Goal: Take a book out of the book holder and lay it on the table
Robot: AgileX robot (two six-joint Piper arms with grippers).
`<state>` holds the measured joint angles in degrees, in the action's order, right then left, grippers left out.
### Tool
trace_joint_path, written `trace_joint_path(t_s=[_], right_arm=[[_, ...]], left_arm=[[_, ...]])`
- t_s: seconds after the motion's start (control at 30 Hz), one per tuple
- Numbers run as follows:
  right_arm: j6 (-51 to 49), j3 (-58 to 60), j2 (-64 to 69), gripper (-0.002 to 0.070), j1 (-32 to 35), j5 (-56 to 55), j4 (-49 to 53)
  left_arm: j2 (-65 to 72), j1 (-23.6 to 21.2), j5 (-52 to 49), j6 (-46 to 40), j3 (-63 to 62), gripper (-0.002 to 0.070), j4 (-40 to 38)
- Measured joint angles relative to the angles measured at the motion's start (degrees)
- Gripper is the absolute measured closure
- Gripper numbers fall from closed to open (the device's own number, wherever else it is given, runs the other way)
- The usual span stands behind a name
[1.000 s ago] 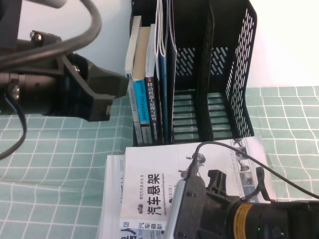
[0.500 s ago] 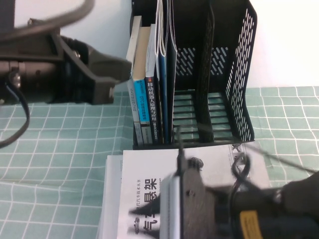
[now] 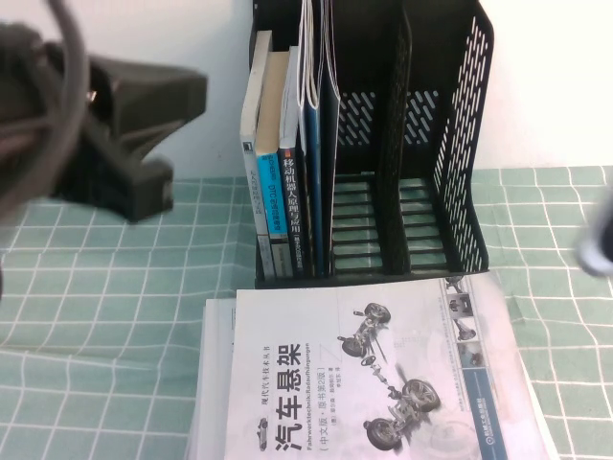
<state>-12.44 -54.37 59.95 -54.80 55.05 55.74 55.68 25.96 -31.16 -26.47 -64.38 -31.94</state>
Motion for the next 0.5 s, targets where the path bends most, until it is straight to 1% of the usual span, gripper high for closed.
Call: trace_joint_path(t_s=[0.07, 0.17, 0.27, 0.37, 0.5], right_arm=[[3.70, 0.28, -3.45, 0.0677, 0.09, 4.57, -7.02], [4.97, 2.12, -10.83, 0.0677, 0.09, 5.31, -14.74], [4.65, 6.51, -20.27, 0.0678, 0.09, 2.42, -19.18], [4.51, 12.90, -29.38, 0.0678, 0.09, -1.84, -22.26], [3.95, 23.14, -39.60, 0.0678, 0.09, -8.54, -28.36]], left_arm=[[-1.68, 0.00, 1.85, -1.67, 3.14, 0.0677, 0.96], [-4.91, 0.00, 5.02, -6.30, 9.65, 0.0677, 1.21], [-8.18, 0.00, 9.43, -10.61, 17.51, 0.0677, 0.10], [-11.58, 0.00, 14.47, -13.96, 25.72, 0.0677, -3.46], [-15.40, 0.00, 15.14, -21.17, 33.07, 0.0677, -9.47]])
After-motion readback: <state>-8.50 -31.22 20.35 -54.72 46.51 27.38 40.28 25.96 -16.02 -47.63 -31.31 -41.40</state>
